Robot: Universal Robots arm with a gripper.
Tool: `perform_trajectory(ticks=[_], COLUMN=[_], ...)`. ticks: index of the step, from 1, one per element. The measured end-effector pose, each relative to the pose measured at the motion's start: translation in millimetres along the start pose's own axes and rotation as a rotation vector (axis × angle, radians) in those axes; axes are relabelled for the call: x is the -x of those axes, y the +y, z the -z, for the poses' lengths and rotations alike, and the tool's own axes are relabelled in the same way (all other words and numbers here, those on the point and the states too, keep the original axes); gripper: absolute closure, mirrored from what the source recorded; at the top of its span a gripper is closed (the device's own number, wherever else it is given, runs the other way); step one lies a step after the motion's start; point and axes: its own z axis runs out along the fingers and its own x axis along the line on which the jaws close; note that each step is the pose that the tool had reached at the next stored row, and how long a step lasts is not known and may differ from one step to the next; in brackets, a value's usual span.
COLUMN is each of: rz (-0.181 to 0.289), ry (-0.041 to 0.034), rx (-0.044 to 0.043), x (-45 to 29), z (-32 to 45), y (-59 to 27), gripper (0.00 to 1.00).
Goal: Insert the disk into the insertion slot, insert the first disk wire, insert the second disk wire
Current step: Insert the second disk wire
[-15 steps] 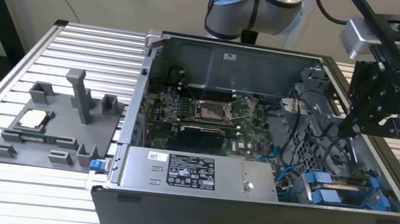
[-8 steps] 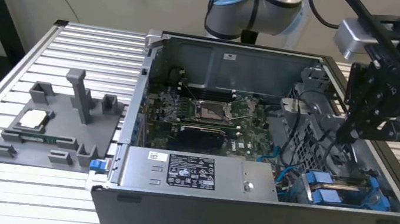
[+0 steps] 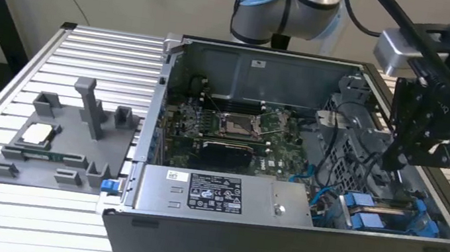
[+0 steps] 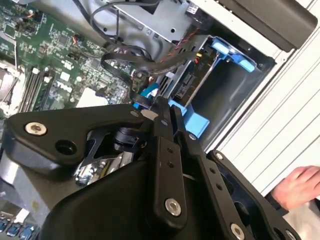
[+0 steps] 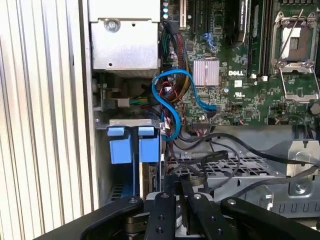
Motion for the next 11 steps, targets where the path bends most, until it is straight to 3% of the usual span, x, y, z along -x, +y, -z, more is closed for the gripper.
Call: perform_trajectory(ticks=[2, 4, 7, 11], rz=[0.002, 0.006, 0.020, 0.046], ry=[-0.0006, -0.0015, -0.0030, -0.0064], rx=[-0.0192, -0.0328, -0.0482, -0.0618], x=[-4.0, -6.5, -6.8, -7.3], z=[-0.1, -0.8, -2.7, -6.5], y=[0.9, 2.5, 4.9, 7.5], gripper=[0.84, 0.84, 0.84, 0.84])
